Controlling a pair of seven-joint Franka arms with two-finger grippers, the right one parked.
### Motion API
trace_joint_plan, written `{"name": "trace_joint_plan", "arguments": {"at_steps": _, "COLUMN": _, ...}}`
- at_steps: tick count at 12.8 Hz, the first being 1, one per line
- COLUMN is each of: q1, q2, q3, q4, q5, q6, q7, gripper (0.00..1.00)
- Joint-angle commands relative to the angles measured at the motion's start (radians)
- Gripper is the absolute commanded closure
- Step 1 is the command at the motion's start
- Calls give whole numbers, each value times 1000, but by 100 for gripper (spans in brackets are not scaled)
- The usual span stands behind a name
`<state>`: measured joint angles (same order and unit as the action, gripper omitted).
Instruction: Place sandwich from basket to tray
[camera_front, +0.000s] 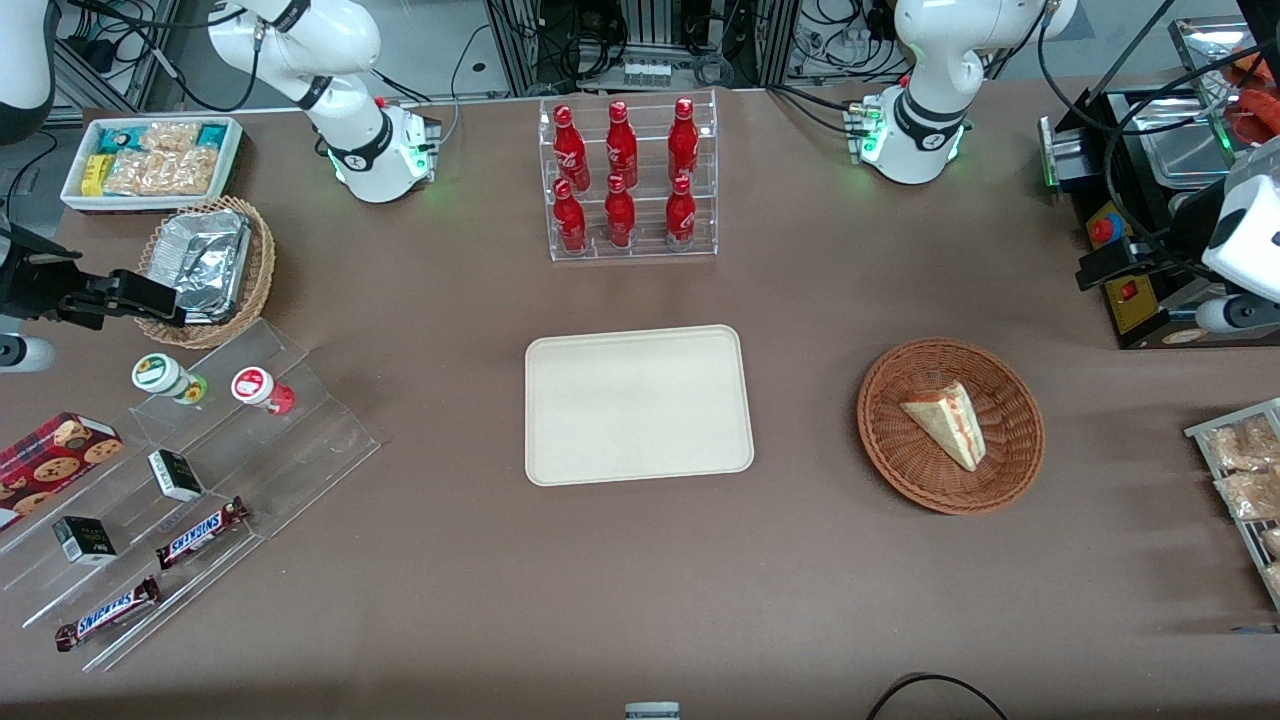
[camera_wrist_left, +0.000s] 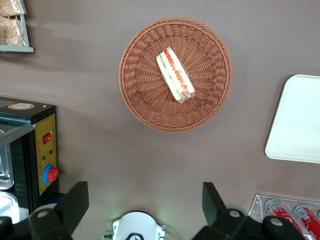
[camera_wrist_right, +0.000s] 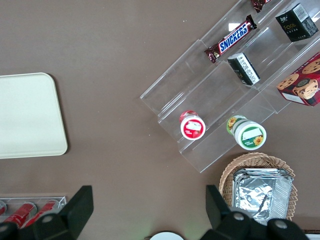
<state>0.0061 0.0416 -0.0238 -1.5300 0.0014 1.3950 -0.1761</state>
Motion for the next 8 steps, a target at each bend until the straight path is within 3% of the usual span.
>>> {"name": "trace_joint_plan", "arguments": {"at_steps": 1, "q1": -1, "q2": 14, "q3": 2, "q4": 33, "q5": -14, "q6": -19, "q7": 45, "gripper": 0}}
{"name": "trace_joint_plan", "arguments": {"at_steps": 8, "q1": -1, "q2": 52, "q3": 2, "q4": 24, "q5": -14, "q6": 5, "q7": 101, "gripper": 0}}
